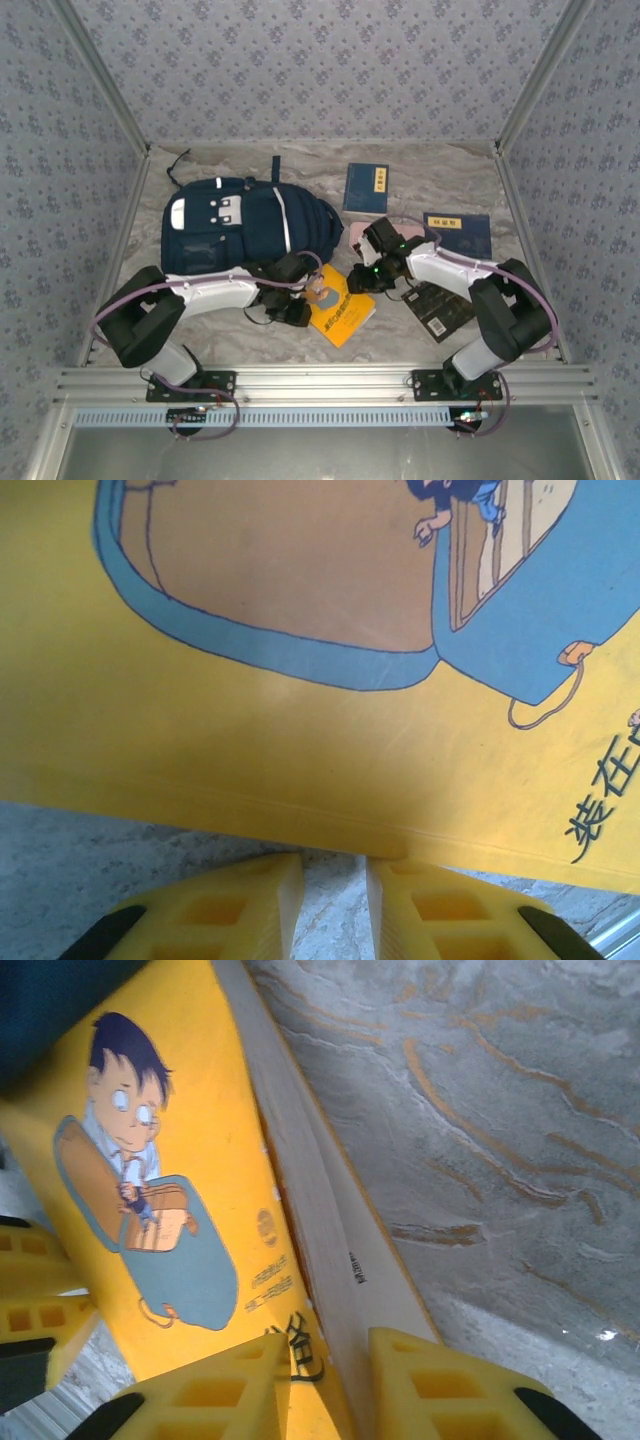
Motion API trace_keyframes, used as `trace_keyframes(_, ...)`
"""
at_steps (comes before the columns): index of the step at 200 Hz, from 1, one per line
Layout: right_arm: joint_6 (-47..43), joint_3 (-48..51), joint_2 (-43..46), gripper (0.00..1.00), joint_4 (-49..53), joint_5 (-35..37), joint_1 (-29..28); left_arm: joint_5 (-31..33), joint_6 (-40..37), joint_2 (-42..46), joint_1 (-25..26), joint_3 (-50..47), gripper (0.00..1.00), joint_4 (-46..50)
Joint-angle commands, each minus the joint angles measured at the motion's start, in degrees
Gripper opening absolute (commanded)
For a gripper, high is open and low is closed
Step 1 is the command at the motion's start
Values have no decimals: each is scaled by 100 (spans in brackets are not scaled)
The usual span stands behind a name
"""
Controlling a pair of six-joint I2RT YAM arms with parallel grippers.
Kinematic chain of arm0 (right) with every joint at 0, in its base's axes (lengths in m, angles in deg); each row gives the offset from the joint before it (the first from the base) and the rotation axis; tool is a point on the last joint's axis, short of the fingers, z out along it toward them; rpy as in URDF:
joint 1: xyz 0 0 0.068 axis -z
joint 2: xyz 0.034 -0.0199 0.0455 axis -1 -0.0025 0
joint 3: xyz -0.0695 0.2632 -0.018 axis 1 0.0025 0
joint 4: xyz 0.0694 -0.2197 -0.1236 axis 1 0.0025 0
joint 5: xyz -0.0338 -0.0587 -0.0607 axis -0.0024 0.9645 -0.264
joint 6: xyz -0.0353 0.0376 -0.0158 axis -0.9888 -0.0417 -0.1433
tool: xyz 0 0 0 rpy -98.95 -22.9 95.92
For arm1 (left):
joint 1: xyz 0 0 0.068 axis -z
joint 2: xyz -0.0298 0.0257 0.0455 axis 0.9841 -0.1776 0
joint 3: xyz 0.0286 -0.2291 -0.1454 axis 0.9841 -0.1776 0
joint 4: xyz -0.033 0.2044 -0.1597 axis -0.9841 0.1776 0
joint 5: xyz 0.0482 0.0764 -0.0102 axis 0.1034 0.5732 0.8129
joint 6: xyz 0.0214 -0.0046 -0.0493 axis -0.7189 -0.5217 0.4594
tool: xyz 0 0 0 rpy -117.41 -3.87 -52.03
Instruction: Pack books, pencil case, and school supplies into a backpack
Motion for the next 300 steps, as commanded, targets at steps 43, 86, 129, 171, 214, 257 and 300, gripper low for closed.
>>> trace_keyframes(43,140,13,-656,20,-273,-1354,-276,126,-90,-308,43,54,26,-1025)
trace_keyframes(86,661,342,-418,8,-937,-1833,-131,85,-63,-299,48,1,25,-1134)
trace_keyframes(129,877,450,-415,26,-1240,-2384,-350,63,-80,-321,47,34,25,-1150)
trace_keyframes(171,1161,685,-430,26,-1759,-2621,-401,67,-94,-316,48,17,25,-1162)
trace_keyframes(214,1469,800,-495,18,-2232,-2835,-544,55,-103,-308,48,1,25,-1162)
trace_keyframes(257,1322,793,-192,0,-1668,-2588,-555,56,-111,-268,48,-16,25,-1162)
trace_keyframes(300,1108,1029,434,0,-1049,-2206,-404,-119,-195,-337,149,199,25,-1098)
